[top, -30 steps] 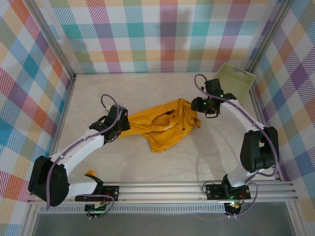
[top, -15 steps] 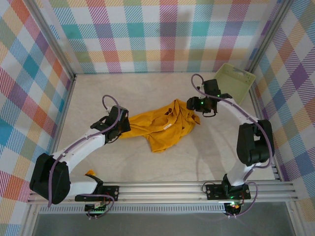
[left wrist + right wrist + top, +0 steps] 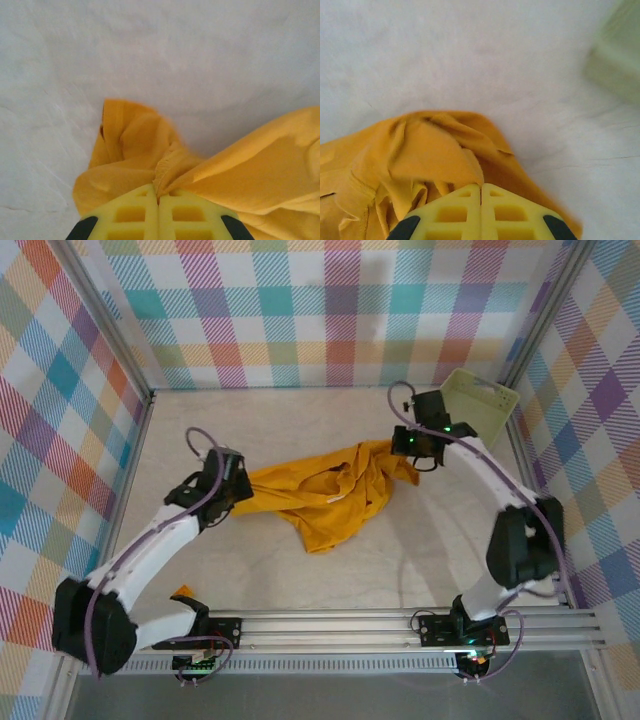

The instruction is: Fold the inside-out t-shirt

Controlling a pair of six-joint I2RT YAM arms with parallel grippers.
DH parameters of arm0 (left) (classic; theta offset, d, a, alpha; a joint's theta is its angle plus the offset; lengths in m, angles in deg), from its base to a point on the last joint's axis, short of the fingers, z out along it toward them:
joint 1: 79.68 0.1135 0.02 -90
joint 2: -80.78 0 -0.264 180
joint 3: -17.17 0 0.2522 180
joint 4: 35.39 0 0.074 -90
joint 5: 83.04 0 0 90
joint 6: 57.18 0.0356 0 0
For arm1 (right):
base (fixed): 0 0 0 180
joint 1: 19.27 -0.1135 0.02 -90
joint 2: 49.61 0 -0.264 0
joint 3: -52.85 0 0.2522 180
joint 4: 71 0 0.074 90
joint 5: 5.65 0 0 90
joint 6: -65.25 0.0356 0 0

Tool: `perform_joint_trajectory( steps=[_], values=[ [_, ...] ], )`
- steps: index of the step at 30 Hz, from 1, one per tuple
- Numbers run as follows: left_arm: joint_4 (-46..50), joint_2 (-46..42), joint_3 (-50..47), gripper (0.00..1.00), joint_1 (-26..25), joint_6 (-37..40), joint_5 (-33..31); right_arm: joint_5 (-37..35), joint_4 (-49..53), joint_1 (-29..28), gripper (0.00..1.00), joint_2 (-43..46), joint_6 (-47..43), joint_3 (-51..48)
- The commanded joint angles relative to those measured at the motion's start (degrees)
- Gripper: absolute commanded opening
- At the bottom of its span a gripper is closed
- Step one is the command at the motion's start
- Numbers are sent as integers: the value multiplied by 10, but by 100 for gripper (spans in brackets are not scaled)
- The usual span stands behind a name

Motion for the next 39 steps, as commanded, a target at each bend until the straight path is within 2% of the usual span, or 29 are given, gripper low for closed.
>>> perform_joint_trajectory(
  steps=[1, 6, 10, 13, 20, 22, 25, 31, 34, 39],
  values=[
    [25, -96, 74, 0, 19, 10, -34, -94, 26, 0, 0, 130, -5, 15],
    [49, -168, 165, 0, 25, 27, -79, -128, 51, 1, 0, 256, -14, 49],
    [70, -190, 235, 0, 25, 42, -73, -131, 55, 2, 0, 327, -24, 78],
    [78, -212, 282, 0, 25, 49, -39, -122, 58, 1, 0, 385, -27, 99],
    [76, -247, 390, 0, 25, 62, 113, -51, 69, 1, 0, 483, -26, 199],
    [75, -243, 420, 0, 25, 67, 145, -29, 75, 1, 0, 485, -28, 235],
    [75, -232, 444, 0, 25, 73, 151, -12, 72, 2, 0, 477, -34, 268],
    [94, -143, 449, 0, 25, 104, 67, -39, 57, 2, 0, 408, -45, 253],
    [105, -70, 444, 0, 25, 114, 13, -61, 29, 2, 0, 377, -47, 198],
    [52, 65, 400, 0, 30, 132, -47, -104, -36, 2, 0, 292, -50, 91]
  ],
)
